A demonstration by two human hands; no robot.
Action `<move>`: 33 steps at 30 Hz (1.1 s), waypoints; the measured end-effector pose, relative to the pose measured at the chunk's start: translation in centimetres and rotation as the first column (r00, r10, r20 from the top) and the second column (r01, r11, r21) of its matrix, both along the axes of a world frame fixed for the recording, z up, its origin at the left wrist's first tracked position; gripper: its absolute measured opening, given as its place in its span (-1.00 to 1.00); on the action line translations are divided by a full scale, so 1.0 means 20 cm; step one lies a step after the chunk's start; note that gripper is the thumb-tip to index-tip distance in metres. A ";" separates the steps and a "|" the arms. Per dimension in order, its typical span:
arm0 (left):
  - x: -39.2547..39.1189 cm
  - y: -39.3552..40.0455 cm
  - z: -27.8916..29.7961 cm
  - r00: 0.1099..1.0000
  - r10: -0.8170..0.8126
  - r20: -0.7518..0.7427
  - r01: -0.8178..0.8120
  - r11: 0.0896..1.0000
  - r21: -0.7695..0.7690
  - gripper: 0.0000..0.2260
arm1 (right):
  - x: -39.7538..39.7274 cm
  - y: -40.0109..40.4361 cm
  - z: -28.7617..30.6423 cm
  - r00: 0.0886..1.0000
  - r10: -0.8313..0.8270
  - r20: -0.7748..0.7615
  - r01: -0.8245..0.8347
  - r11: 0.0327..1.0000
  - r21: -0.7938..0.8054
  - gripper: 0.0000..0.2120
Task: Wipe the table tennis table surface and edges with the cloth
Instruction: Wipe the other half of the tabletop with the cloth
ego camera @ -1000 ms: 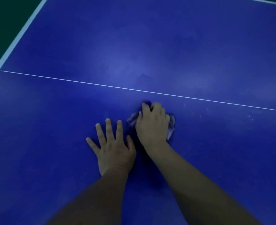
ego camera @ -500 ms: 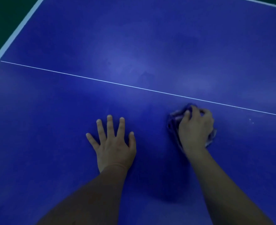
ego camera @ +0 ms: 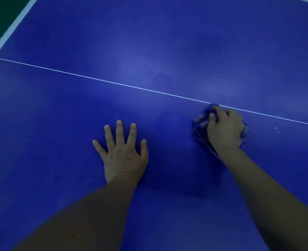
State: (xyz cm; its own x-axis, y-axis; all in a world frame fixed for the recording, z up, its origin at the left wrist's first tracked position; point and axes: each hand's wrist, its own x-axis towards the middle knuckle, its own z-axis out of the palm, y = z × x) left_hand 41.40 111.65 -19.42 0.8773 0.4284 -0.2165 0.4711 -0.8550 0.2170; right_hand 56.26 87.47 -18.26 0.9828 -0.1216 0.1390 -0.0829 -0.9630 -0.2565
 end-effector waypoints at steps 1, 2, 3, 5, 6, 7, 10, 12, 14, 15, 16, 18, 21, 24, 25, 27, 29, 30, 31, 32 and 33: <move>0.00 0.00 0.00 1.000 0.000 0.000 0.000 1.000 0.001 -0.40 | 0.06 0.07 0.01 1.000 -0.006 -0.015 0.006 1.000 0.001 -0.66; 0.00 0.00 -0.01 1.000 0.003 0.002 -0.003 1.000 0.001 -0.40 | 0.08 0.14 0.02 0.999 0.041 -0.024 -0.041 0.999 0.004 -0.66; 0.00 0.00 -0.01 1.000 0.007 0.004 -0.007 1.000 0.003 -0.40 | 0.07 0.20 0.03 0.992 0.124 -0.032 -0.124 0.992 0.013 -0.67; 0.00 0.00 -0.01 1.000 0.007 0.006 -0.007 1.000 0.009 -0.40 | -0.09 0.24 0.04 0.945 0.323 -0.043 -0.323 0.946 0.013 -0.69; 0.00 0.00 -0.01 1.000 0.007 0.010 -0.007 1.000 0.010 -0.40 | -0.22 0.23 0.04 0.902 0.430 -0.036 -0.430 0.903 0.018 -0.68; 0.00 0.00 -0.01 1.000 0.011 0.016 -0.011 1.000 0.009 -0.41 | -0.37 0.20 0.05 0.851 0.525 -0.034 -0.523 0.851 0.045 -0.68; 0.00 0.00 -0.01 1.000 0.014 0.026 -0.014 1.000 0.004 -0.41 | -0.60 0.02 0.04 0.787 0.616 -0.029 -0.613 0.786 0.080 -0.66; 0.00 0.00 -0.01 1.000 0.010 0.027 -0.010 1.000 0.003 -0.41 | -0.51 -0.05 0.03 0.900 0.435 0.003 -0.435 0.899 0.050 -0.66; 0.00 0.00 -0.01 0.999 0.008 0.034 -0.008 1.000 0.003 -0.41 | -0.30 -0.05 0.01 0.985 0.170 0.037 -0.172 0.983 0.061 -0.66; 0.00 0.01 -0.01 0.999 0.007 0.036 -0.008 1.000 0.005 -0.41 | -0.19 -0.01 0.01 0.997 0.074 0.036 -0.077 0.994 0.081 -0.66; 0.00 0.01 -0.01 0.999 0.005 0.034 -0.006 1.000 0.006 -0.41 | -0.09 0.03 0.01 1.000 0.016 0.023 -0.018 0.996 0.092 -0.64; -0.01 0.00 -0.01 0.999 0.000 0.038 0.000 1.000 0.004 -0.41 | 0.02 0.14 0.02 0.999 0.049 -0.002 -0.049 0.995 0.083 -0.63; 0.00 0.00 0.00 0.998 -0.005 0.056 0.006 1.000 -0.002 -0.42 | -0.12 0.28 0.03 0.954 0.300 -0.017 -0.298 0.951 0.087 -0.66; -0.01 0.00 0.01 0.998 -0.019 0.067 0.019 1.000 -0.003 -0.43 | -0.58 0.25 0.04 0.813 0.583 -0.014 -0.576 0.806 0.134 -0.67; -0.01 0.00 0.01 0.997 -0.030 0.069 0.030 1.000 0.000 -0.43 | -0.70 0.18 0.05 0.754 0.656 -0.022 -0.645 0.747 0.163 -0.67; -0.02 0.01 0.02 0.996 -0.047 0.082 0.048 0.999 -0.018 -0.45 | -0.79 0.03 0.06 0.685 0.727 -0.033 -0.714 0.681 0.162 -0.68; -0.03 0.02 0.03 0.992 -0.036 0.123 0.045 0.997 -0.069 -0.48 | -0.72 -0.04 0.05 0.789 0.615 -0.014 -0.610 0.785 0.110 -0.67; -0.04 0.03 0.04 0.988 -0.027 0.154 0.042 0.994 -0.100 -0.50 | -0.68 -0.02 0.05 0.868 0.497 -0.002 -0.494 0.863 0.105 -0.66; -0.05 0.03 0.04 0.982 -0.023 0.190 0.049 0.990 -0.133 -0.53 | -0.65 0.01 0.05 0.930 0.368 0.002 -0.366 0.924 0.113 -0.65; -0.05 0.04 0.05 0.974 -0.027 0.224 0.064 0.985 -0.163 -0.55 | -0.65 0.06 0.05 0.961 0.277 -0.001 -0.275 0.953 0.125 -0.65; -0.07 0.05 0.06 0.968 -0.039 0.249 0.088 0.978 -0.189 -0.58 | -0.67 0.11 0.04 0.969 0.249 -0.011 -0.245 0.960 0.137 -0.66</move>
State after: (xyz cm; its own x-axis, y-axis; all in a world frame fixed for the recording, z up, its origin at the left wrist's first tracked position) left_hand 40.02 112.59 -18.31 0.9377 0.3406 -0.0679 0.3293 -0.8099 0.4855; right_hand 42.90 89.72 -17.40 0.9879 0.1096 0.1101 0.1440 -0.9117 -0.3847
